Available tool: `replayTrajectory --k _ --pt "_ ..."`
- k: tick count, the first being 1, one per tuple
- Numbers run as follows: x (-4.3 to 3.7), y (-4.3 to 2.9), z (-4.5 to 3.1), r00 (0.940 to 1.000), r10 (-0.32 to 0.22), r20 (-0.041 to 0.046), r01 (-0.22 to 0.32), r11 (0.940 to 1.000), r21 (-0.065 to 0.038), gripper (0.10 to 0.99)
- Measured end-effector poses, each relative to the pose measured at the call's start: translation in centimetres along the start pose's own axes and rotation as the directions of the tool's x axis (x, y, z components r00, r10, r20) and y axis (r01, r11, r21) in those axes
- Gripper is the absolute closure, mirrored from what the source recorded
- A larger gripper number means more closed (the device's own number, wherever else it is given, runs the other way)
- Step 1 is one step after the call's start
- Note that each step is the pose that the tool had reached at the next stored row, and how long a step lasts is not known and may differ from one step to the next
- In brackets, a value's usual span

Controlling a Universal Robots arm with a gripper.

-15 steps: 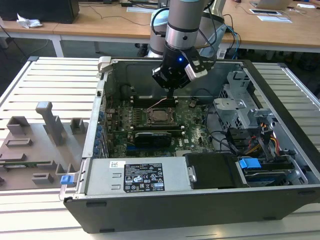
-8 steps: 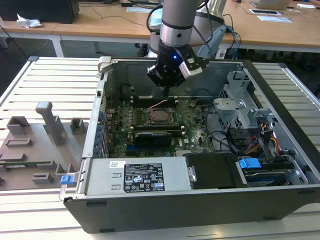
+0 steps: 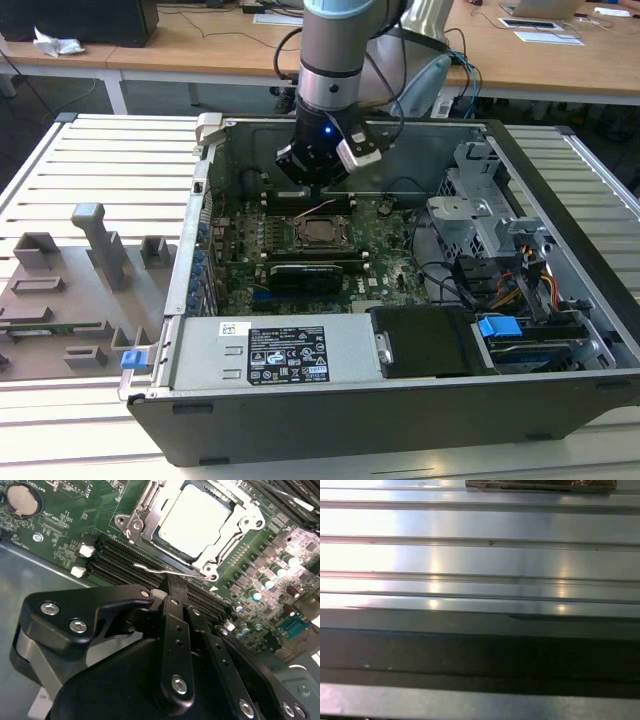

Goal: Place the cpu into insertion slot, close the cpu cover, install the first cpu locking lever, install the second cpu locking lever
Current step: 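Install the first cpu locking lever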

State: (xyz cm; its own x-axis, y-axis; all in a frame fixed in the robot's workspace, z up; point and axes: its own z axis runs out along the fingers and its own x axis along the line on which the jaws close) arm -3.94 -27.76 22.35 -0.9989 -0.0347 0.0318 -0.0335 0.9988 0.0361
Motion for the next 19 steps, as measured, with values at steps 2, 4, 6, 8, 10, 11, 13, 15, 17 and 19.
replayTrajectory --k 2,4,6,8,10,11,13,15,17,19 --pt "0.00 -0.04 0.10 1.0000 0.000 -0.0002 0.000 1.0000 0.000 0.980" --pt "0.09 -0.12 0.11 1.0000 -0.001 0.0000 0.001 1.0000 0.000 0.980" --pt "0.09 -0.16 0.12 1.0000 -0.002 0.0002 0.002 1.0000 0.000 0.980" --pt "-0.11 -0.17 0.16 1.0000 -0.002 0.0001 0.002 1.0000 0.000 0.980" --pt "-0.63 -0.16 0.29 1.0000 -0.002 -0.0003 0.002 1.0000 0.000 0.980" --pt "-0.93 -0.15 0.39 1.0000 -0.002 -0.0007 0.002 1.0000 0.000 0.980" --pt "-1.37 -0.13 0.60 1.0000 -0.002 -0.0014 0.002 1.0000 0.001 0.980" --pt "-1.80 -0.14 0.79 1.0000 -0.002 -0.0017 0.002 1.0000 0.001 0.980" --pt "-2.31 -0.17 1.09 1.0000 -0.002 -0.0025 0.002 1.0000 0.001 0.980" --pt "-2.44 -0.18 1.32 1.0000 -0.002 -0.0029 0.002 1.0000 0.001 0.980"
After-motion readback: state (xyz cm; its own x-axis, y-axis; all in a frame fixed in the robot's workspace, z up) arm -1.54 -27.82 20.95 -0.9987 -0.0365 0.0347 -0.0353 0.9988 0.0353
